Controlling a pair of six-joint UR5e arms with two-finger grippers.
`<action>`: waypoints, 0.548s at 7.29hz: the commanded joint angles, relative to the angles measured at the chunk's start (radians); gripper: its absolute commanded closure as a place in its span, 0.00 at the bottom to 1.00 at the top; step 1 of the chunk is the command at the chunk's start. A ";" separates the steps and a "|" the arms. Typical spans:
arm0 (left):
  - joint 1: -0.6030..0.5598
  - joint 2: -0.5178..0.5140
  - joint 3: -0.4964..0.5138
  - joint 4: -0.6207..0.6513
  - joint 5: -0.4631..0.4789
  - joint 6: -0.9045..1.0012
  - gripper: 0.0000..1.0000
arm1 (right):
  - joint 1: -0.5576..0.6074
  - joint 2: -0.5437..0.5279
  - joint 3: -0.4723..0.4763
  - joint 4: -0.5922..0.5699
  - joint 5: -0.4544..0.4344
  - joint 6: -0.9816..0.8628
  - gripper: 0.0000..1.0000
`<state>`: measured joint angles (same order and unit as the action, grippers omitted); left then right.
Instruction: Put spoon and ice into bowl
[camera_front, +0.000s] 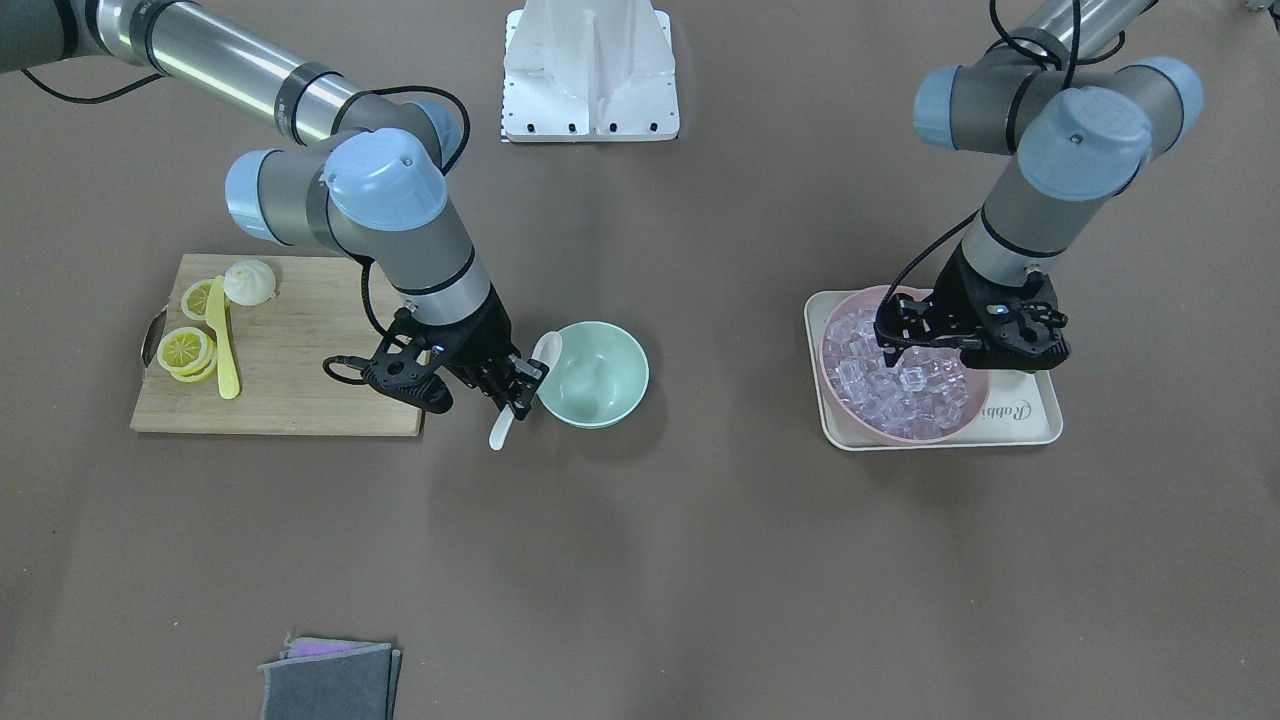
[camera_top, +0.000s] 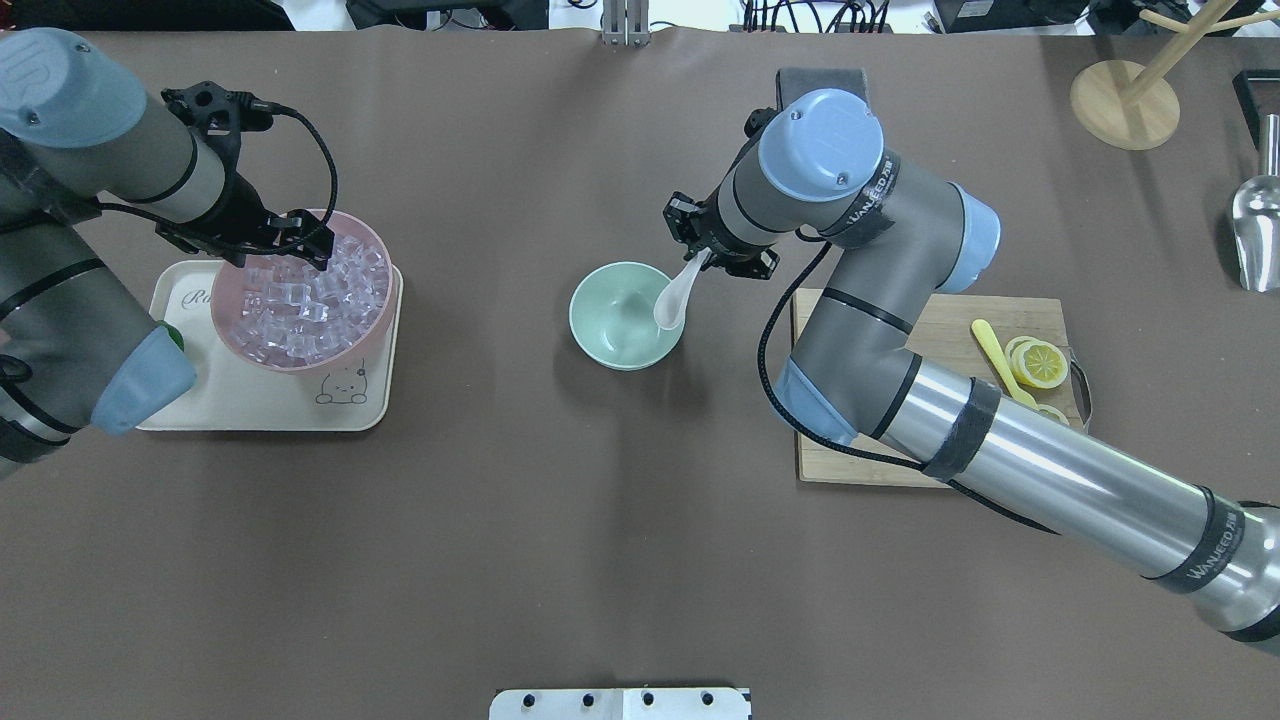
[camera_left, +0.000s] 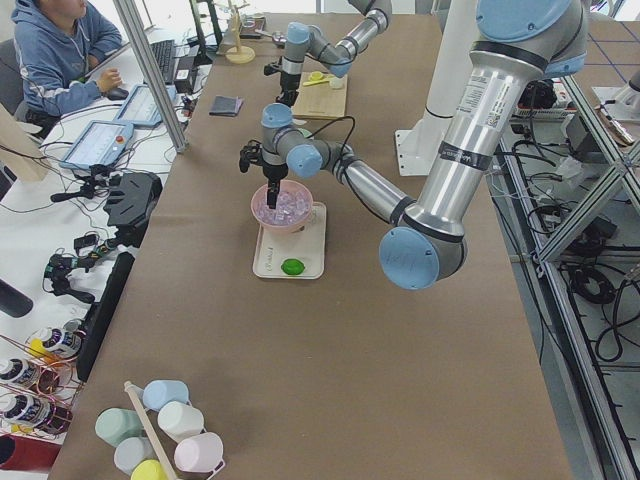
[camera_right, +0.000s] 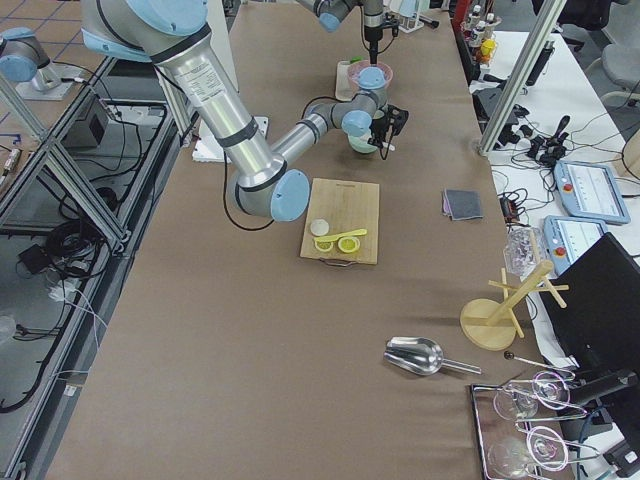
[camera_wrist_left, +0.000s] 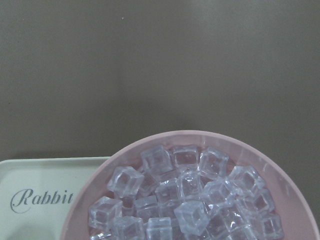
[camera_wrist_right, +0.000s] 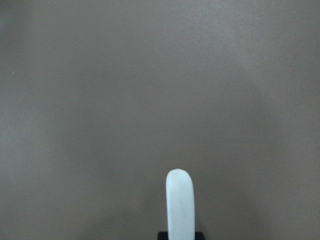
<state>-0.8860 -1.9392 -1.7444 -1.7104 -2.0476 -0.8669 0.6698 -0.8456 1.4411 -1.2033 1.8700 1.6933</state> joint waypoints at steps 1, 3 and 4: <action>0.019 0.005 0.000 0.000 0.000 0.008 0.07 | -0.028 0.045 -0.016 -0.057 -0.088 0.042 1.00; 0.035 0.003 0.002 0.000 0.000 0.008 0.08 | -0.036 0.043 -0.018 -0.058 -0.115 0.062 1.00; 0.044 0.003 0.008 0.000 0.000 0.006 0.10 | -0.038 0.042 -0.018 -0.058 -0.115 0.063 0.88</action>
<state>-0.8524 -1.9359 -1.7415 -1.7104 -2.0478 -0.8595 0.6353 -0.8037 1.4242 -1.2589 1.7612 1.7522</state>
